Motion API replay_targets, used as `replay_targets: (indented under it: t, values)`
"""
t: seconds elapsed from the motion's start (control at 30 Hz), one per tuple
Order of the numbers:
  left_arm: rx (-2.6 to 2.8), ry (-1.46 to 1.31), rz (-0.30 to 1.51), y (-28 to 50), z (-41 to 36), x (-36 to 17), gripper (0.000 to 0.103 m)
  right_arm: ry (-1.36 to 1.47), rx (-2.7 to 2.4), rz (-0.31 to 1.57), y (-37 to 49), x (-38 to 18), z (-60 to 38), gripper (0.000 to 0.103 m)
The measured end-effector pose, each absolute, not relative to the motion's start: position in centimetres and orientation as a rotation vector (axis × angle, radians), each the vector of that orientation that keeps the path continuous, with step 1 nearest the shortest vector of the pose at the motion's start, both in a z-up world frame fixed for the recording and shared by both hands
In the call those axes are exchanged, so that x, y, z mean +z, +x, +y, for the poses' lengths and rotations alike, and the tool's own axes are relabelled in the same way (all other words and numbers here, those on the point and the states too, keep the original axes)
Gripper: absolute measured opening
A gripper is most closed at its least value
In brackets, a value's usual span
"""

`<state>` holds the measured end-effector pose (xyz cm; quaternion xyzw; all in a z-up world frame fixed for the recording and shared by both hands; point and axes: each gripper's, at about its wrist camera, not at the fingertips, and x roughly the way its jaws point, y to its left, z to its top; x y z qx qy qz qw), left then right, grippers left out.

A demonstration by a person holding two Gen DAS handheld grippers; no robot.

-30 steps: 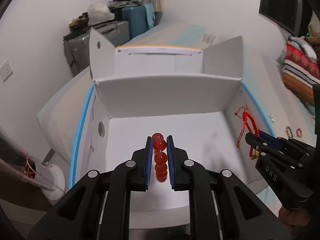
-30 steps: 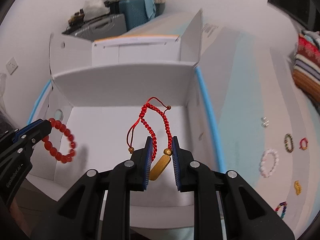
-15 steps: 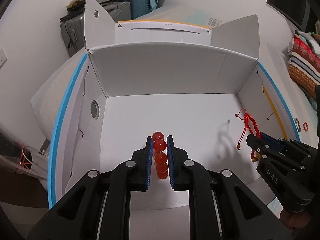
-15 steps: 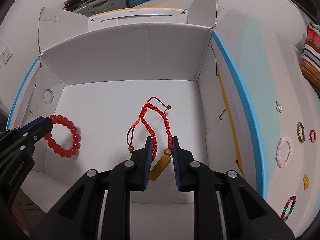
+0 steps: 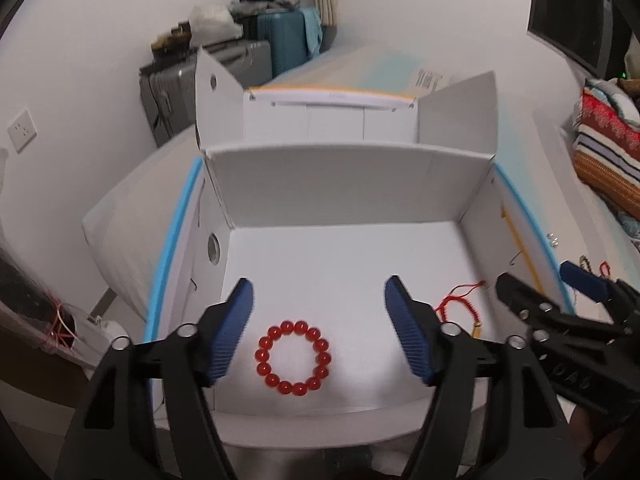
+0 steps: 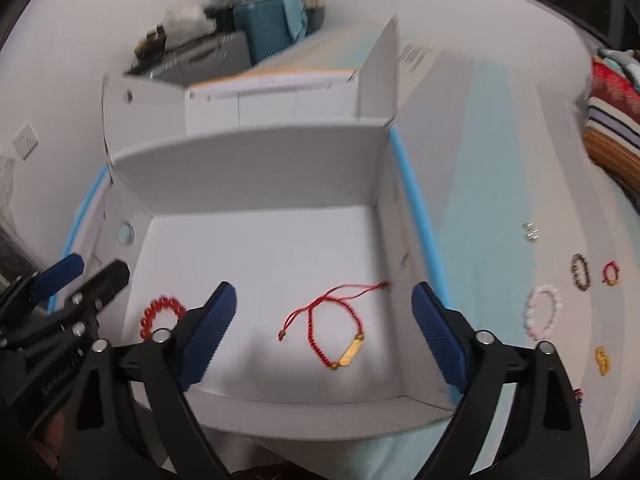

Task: Organize jewelry
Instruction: 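Open both tools to drop the bracelets into the white box, then move both tools back over the remaining bracelets on the bed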

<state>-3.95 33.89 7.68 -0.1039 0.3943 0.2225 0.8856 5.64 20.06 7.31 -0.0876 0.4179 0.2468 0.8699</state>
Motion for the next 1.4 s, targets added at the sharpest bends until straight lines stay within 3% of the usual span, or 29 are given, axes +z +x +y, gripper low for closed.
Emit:
replay_targets:
  t: [0.1, 0.23, 0.7, 1.0, 1.4]
  values:
    - [0.458, -0.193, 0.789, -4.3, 32.6, 8.9, 0.084, -0.182, 0.491, 0.817, 5.2, 9.0, 18.4, 0.094]
    - [0.441, -0.164, 0.764, -4.0, 30.4, 10.1, 0.089, -0.173, 0.444, 0.762, 4.8, 10.8, 15.5, 0.094]
    - [0.247, -0.147, 0.727, -0.4, 19.8, 11.6, 0.096, -0.14, 0.248, 0.704, 5.9, 12.5, 1.2, 0.095]
    - [0.148, -0.084, 0.736, 3.7, 11.9, 10.2, 0.097, -0.115, 0.12, 0.724, 7.7, 10.3, -7.6, 0.095]
    - [0.011, -0.053, 0.806, 10.1, 4.7, 4.7, 0.097, -0.081, 0.005, 0.826, 11.5, 4.5, -15.5, 0.095]
